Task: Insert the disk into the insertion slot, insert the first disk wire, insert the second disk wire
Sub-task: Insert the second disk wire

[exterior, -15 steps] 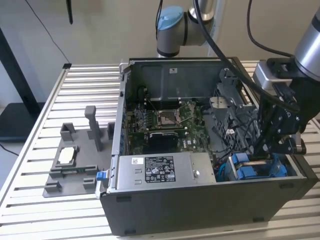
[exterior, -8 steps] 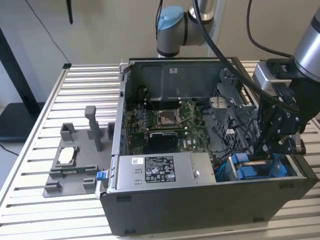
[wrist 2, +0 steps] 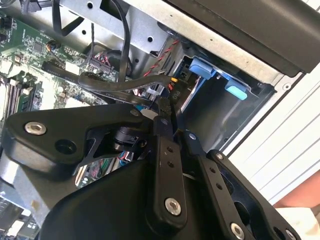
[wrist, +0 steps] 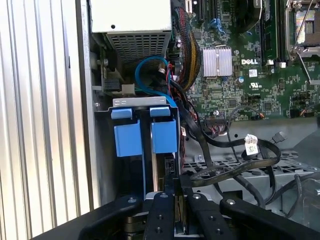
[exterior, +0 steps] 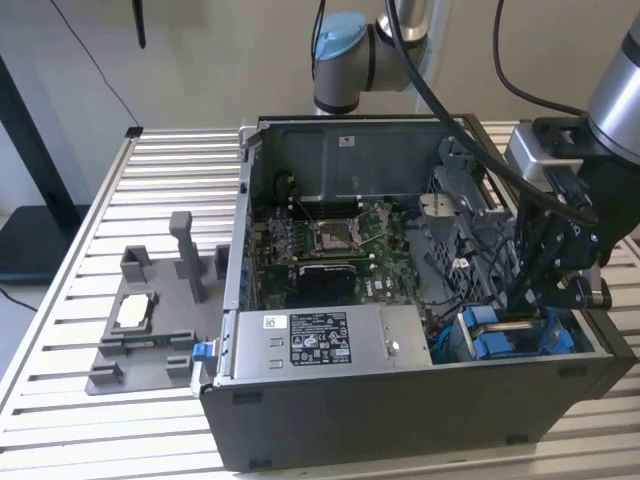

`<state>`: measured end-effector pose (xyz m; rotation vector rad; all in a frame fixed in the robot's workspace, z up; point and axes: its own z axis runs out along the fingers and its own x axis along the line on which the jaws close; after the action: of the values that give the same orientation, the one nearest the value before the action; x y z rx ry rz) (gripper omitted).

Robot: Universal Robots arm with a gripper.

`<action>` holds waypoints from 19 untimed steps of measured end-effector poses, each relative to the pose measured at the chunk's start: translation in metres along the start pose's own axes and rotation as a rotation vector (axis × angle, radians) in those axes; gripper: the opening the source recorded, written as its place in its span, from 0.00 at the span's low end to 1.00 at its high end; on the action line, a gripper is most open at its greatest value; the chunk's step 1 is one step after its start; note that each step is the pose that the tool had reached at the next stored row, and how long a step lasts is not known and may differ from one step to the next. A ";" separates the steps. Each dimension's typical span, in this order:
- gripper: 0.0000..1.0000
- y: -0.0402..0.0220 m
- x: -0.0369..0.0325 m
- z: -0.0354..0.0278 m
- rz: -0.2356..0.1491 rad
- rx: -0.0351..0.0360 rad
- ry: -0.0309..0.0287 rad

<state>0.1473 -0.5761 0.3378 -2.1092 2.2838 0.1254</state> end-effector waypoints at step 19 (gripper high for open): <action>0.24 0.0005 -0.0005 -0.0124 0.001 -0.0004 -0.0002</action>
<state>0.1473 -0.5766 0.3502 -2.1087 2.2844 0.1261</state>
